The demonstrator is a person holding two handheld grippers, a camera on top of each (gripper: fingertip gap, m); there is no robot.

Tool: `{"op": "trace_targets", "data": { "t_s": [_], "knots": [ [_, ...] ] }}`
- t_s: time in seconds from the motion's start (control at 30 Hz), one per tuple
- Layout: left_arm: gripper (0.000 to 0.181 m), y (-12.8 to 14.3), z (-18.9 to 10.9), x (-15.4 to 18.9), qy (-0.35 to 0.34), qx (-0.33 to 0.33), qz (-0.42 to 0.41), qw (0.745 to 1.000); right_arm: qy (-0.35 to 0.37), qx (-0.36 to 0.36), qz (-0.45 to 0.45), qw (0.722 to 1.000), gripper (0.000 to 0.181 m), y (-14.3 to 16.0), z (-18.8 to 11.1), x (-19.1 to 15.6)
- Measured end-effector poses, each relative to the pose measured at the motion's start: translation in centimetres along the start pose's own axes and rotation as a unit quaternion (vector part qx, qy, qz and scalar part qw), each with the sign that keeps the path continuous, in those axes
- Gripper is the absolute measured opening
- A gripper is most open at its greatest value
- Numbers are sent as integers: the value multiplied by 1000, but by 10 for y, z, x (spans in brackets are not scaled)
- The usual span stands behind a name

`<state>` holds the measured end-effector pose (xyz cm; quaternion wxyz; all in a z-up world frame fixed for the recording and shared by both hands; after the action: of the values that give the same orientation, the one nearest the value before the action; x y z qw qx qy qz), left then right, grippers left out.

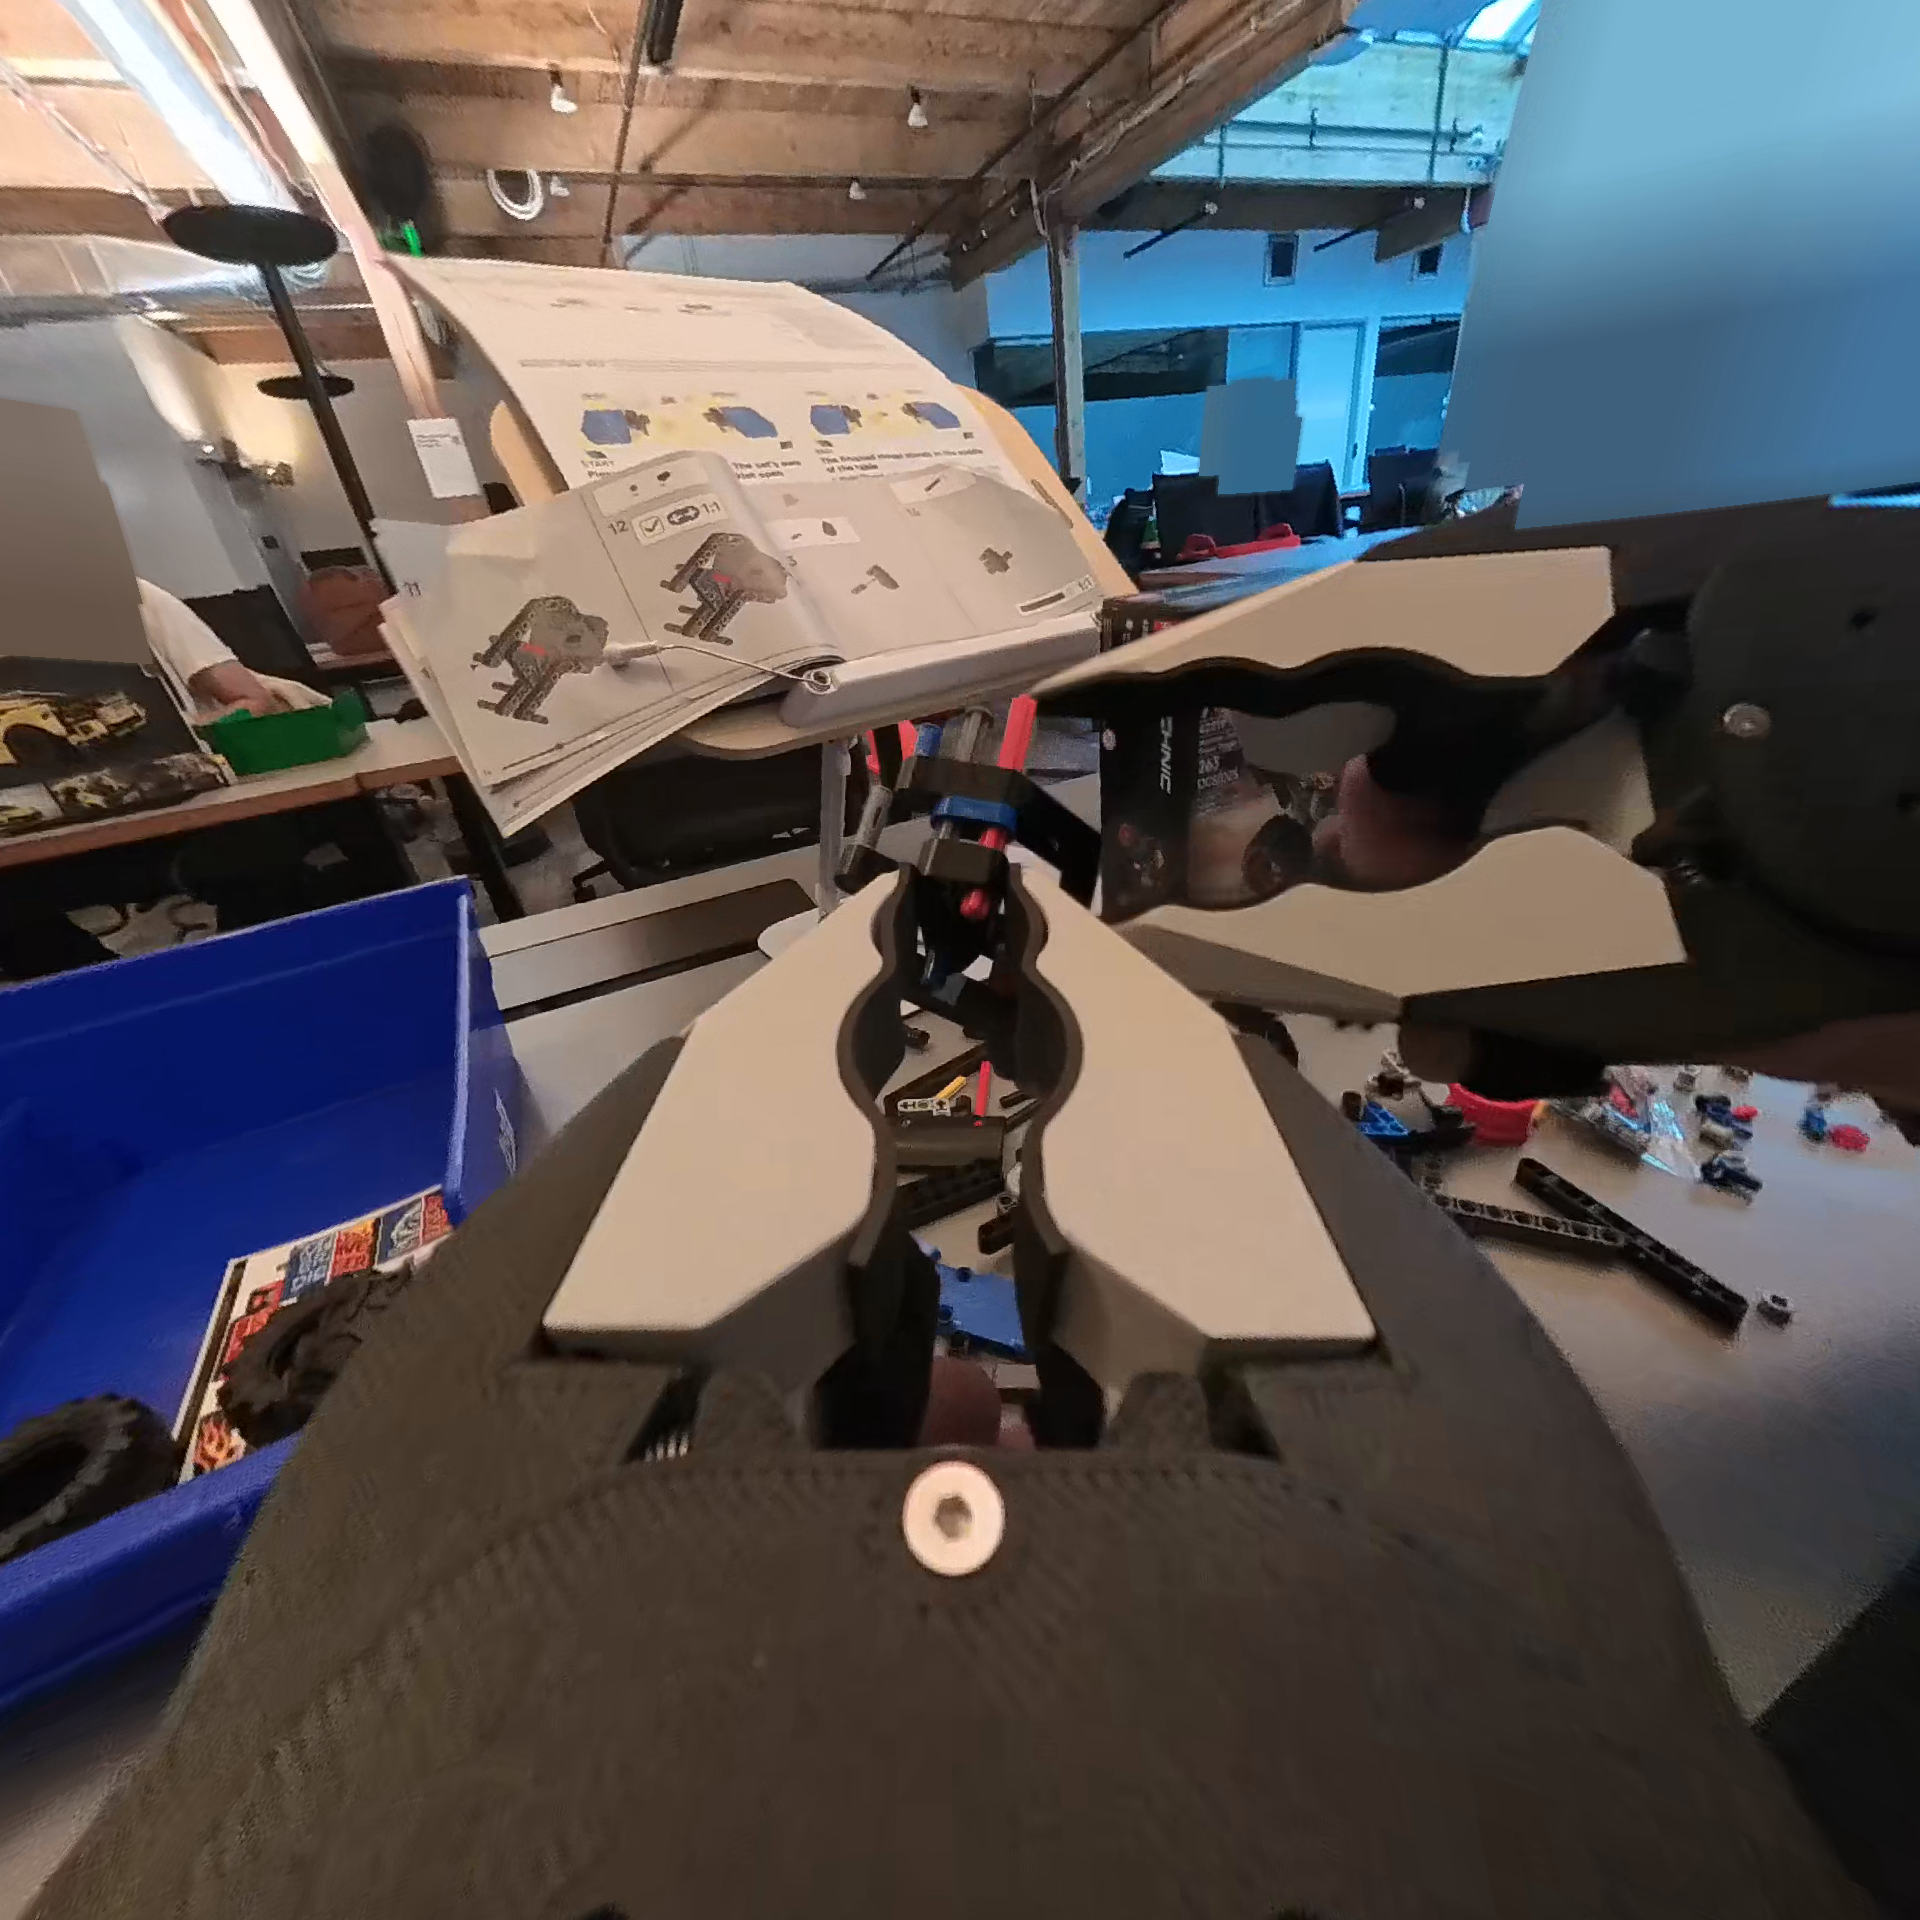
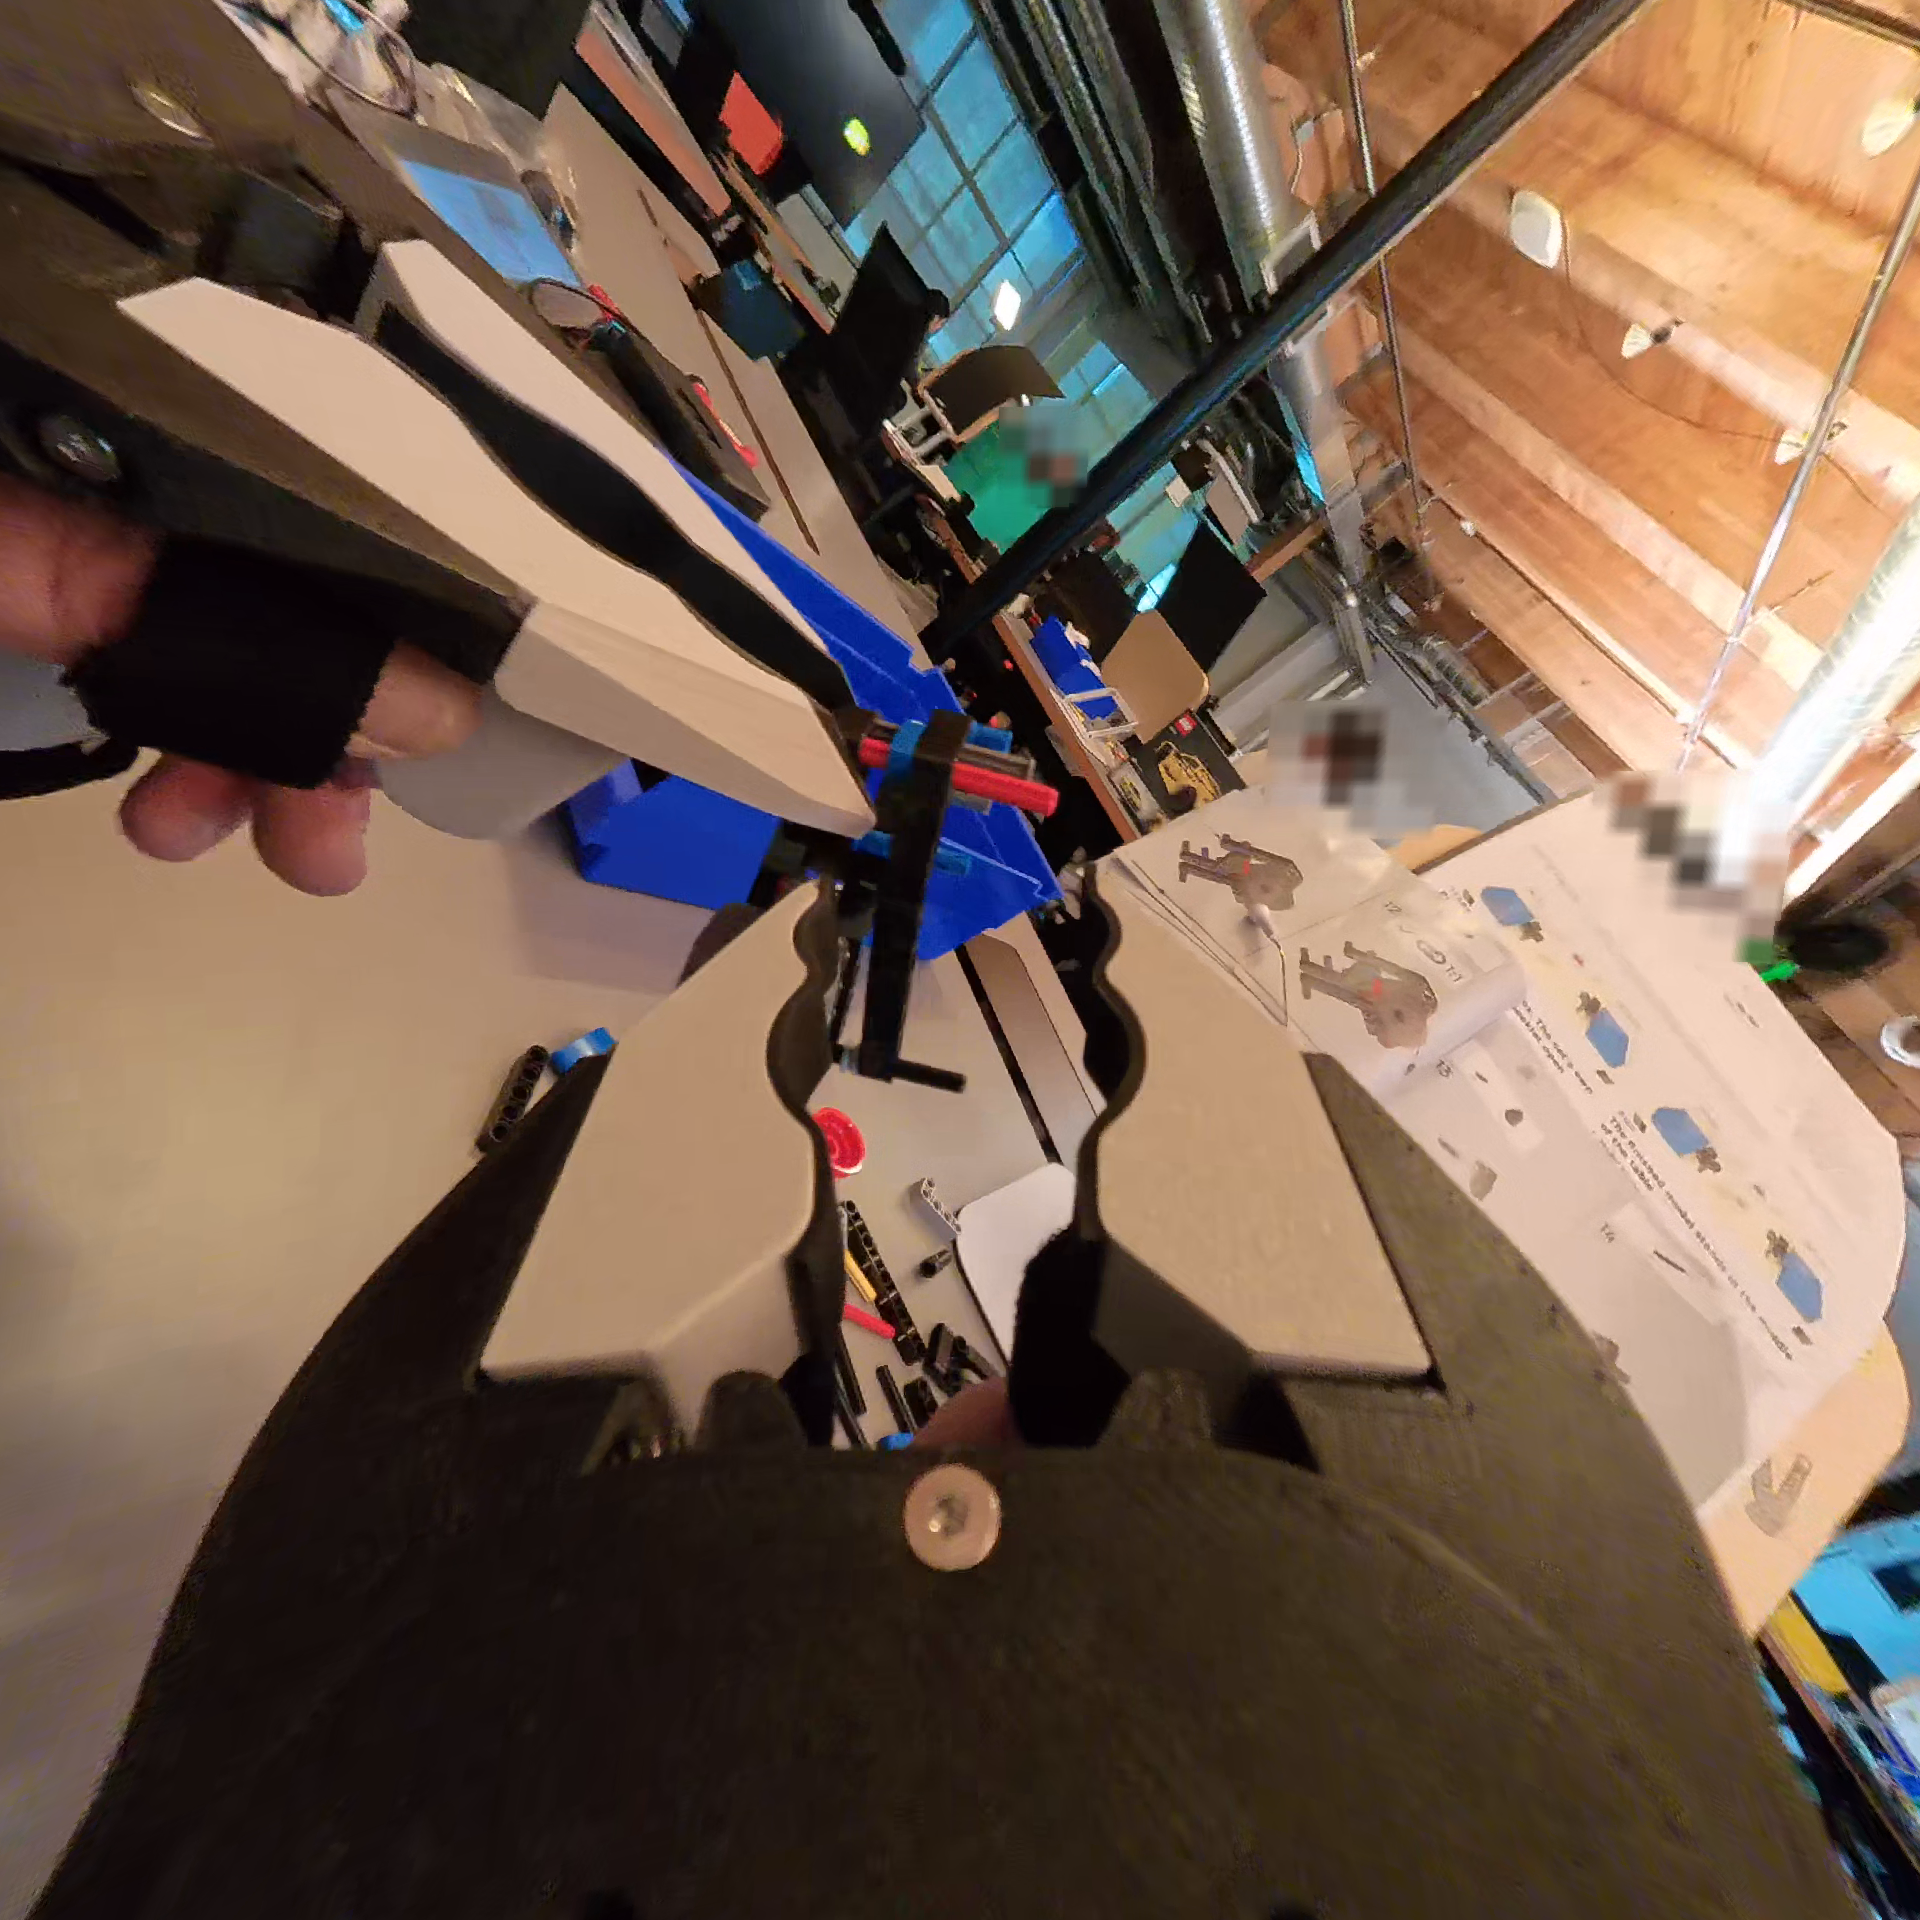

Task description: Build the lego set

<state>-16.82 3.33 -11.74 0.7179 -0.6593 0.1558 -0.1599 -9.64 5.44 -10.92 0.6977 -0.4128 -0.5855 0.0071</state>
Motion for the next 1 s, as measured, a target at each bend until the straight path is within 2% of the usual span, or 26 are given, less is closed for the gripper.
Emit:
{"op": "trace_targets", "data": {
  "t_s": [0.07, 0.17, 0.43, 0.53, 1.0],
  "knots": [
    [13, 0, 1, 4, 5, -9, 18, 1000, -14, 15, 11, 1000, 52, -2, 0, -2],
    [13, 2, 3, 9, 6, -20, 55, 998, -27, 20, 22, 999, 52, -1, 0, -5],
    [13, 8, 5, 10, 8, -43, 74, 996, -23, 9, -38, 999, 44, 2, -2, -6],
    [13, 10, 3, 8, -1, -37, 84, 996, -17, 4, -49, 999, 33, 2, -2, -6],
    [12, 15, 5, 8, -23, -43, 136, 989, 1, -12, -76, 997, 27, 3, 3, -15]
  ]
}}
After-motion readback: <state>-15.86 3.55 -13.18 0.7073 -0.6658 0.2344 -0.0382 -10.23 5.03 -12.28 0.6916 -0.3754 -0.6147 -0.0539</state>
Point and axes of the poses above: each gripper's, where its closed fingertips meet, z out along the fingers, y out of its underside, x = y × z across the jaws, the point moved 4 cm from there along -z, back along the fingers, and after that the axes turned 6 degrees about -z, right-handed, at the moved point
